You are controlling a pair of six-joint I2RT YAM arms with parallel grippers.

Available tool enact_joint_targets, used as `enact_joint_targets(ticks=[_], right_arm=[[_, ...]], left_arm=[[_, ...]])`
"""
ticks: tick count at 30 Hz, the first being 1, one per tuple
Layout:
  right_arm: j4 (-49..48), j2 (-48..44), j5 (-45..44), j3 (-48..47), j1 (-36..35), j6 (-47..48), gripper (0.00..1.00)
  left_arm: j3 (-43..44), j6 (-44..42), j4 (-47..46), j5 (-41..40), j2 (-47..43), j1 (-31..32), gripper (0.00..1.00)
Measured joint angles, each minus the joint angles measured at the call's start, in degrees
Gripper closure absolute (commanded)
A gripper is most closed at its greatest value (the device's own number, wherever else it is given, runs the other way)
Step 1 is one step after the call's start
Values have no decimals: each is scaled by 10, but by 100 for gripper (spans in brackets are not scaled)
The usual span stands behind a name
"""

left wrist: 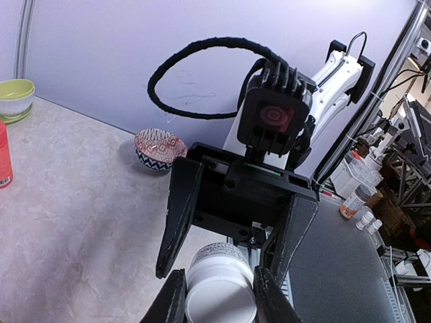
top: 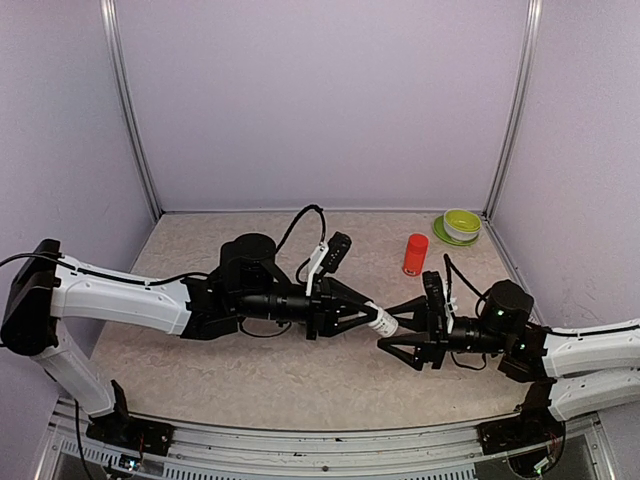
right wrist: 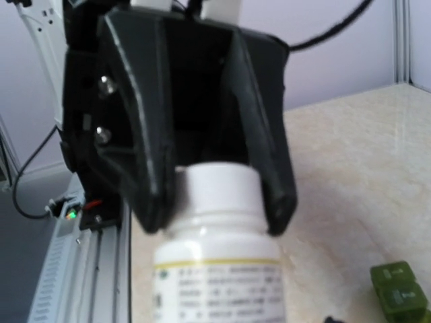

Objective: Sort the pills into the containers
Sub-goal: Pass from the left arm to the right

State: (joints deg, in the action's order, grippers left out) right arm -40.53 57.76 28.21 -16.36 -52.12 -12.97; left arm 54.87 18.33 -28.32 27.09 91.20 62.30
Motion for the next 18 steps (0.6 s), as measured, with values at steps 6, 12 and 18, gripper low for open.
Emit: enact_joint_targets(ticks=[6, 12, 18], right_arm=[[-29, 2, 3, 0, -4, -5, 39], [-48, 1, 0, 0, -4, -13, 46], [-59, 0, -8, 0, -4, -18, 59]], left_arm=[[-1, 13, -27, 10, 2, 3, 93], [-1, 21, -36, 13, 6, 5, 93], [-8, 23, -40, 12, 7, 6, 93]])
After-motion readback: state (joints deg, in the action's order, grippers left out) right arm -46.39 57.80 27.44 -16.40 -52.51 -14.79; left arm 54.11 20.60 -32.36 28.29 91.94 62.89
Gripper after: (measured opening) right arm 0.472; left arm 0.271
